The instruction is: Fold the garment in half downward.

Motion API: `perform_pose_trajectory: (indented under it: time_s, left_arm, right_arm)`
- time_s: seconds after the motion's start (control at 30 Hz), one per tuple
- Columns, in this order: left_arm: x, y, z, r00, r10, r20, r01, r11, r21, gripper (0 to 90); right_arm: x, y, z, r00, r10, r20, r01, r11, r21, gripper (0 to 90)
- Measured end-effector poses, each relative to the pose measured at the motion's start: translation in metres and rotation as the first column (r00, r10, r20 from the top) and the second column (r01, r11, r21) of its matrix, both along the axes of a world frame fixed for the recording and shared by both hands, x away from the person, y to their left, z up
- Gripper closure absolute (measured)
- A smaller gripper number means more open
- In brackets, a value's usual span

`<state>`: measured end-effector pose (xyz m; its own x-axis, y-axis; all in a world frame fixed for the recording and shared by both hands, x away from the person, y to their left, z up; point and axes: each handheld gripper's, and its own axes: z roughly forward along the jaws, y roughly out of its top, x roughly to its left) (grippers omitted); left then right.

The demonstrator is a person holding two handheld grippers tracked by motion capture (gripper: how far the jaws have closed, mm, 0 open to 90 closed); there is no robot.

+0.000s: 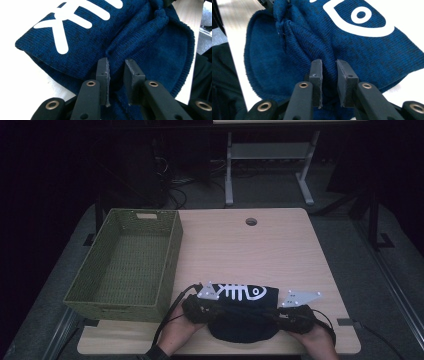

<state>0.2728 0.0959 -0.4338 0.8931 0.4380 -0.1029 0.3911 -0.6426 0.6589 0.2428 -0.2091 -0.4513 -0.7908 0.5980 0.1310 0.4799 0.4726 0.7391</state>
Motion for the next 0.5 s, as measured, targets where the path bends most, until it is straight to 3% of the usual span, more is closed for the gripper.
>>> perform_pose_trajectory:
  time_s: [0.17,0.33,0.43,0.5]
  left_arm:
    - [0.012,-0.001,-0.001,0.9989,0.030,0.036,-0.031,0.9995,0.009,75.2]
    - [0.022,-0.001,-0.002,0.9972,0.066,0.035,-0.066,0.9978,-0.001,73.7]
    - [0.021,0.001,0.001,0.9974,0.070,0.017,-0.069,0.9975,-0.014,64.7]
    - [0.018,0.004,0.007,0.9973,0.072,0.013,-0.071,0.9968,-0.035,57.8]
  right_arm:
    - [0.015,0.004,0.000,0.9994,-0.013,0.032,0.014,1.000,-0.027,75.1]
    - [0.030,0.006,0.000,0.9975,-0.030,0.065,0.033,0.999,-0.041,74.4]
    - [0.032,0.005,0.002,0.9974,-0.042,0.058,0.045,0.998,-0.037,66.6]
    - [0.030,0.000,0.006,0.9971,-0.039,0.065,0.039,0.999,-0.001,61.8]
